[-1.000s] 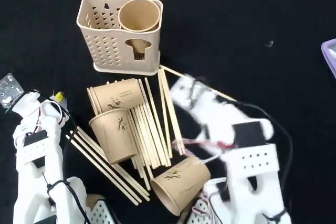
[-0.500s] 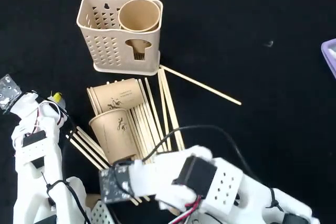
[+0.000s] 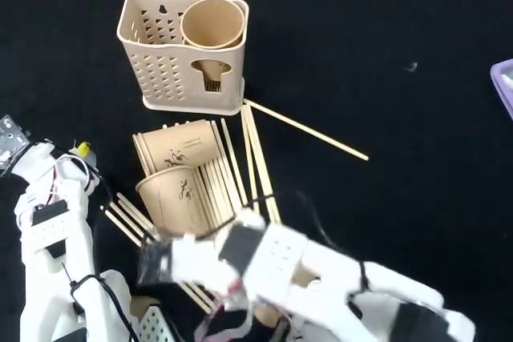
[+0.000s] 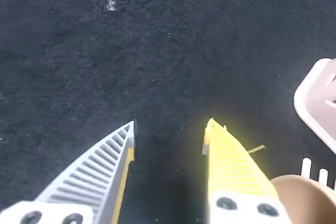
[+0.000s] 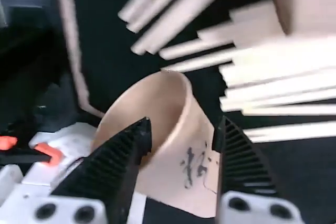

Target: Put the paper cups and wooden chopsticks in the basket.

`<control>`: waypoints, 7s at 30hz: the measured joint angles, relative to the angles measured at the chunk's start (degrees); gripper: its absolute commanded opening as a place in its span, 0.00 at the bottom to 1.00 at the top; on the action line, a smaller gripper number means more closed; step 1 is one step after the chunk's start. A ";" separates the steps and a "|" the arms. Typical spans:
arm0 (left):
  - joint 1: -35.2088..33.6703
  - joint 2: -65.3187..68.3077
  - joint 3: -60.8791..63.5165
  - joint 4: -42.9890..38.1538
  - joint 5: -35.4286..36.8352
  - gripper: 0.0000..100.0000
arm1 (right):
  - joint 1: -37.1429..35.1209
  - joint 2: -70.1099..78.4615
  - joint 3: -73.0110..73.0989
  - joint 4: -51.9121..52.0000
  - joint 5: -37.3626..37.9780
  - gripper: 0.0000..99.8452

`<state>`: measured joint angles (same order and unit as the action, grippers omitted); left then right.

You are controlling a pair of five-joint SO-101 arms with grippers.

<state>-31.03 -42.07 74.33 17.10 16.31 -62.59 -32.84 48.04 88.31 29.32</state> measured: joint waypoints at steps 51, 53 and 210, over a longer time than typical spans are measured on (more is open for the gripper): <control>-0.26 0.00 0.00 0.00 0.00 0.21 | 48.44 -1.41 -40.70 -34.90 -23.21 0.01; -0.26 0.00 0.00 0.00 0.00 0.21 | 48.53 3.69 -44.31 -37.80 -26.73 0.01; -7.47 0.00 0.00 0.00 9.49 0.21 | 36.66 6.86 -6.86 -41.41 -17.32 0.01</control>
<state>-38.51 -42.07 74.33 17.10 25.80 -25.93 -25.98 41.19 46.90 12.00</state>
